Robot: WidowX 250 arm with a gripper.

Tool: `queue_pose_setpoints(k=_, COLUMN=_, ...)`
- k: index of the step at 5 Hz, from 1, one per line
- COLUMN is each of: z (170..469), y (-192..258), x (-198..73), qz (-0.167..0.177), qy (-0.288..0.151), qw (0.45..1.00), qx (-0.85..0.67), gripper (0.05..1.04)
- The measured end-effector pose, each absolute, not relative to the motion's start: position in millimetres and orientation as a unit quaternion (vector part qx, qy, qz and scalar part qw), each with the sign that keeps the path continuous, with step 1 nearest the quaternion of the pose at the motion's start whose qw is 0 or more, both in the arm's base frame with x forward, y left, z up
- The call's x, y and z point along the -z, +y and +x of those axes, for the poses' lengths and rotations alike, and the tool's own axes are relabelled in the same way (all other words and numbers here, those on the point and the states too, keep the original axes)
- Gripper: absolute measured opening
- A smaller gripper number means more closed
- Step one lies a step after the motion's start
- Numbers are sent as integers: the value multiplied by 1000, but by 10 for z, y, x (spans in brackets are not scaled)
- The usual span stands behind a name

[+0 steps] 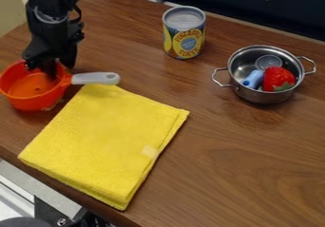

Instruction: Moved the orange pot to the right side of the table

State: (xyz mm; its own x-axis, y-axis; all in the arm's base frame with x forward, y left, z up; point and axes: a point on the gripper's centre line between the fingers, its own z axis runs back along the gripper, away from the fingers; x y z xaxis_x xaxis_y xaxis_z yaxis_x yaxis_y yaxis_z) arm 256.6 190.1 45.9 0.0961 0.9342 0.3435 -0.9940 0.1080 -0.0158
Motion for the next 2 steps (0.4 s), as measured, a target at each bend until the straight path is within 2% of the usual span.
queue_pose_setpoints(k=1, z=2574, y=1906, x=-466, qz=111, qy=-136, qw=733, qx=-658, gripper=169)
queue_pose_setpoints(k=2, z=2601, y=1929, x=-497, qz=111, qy=-138, qw=744, qx=-644, gripper=73)
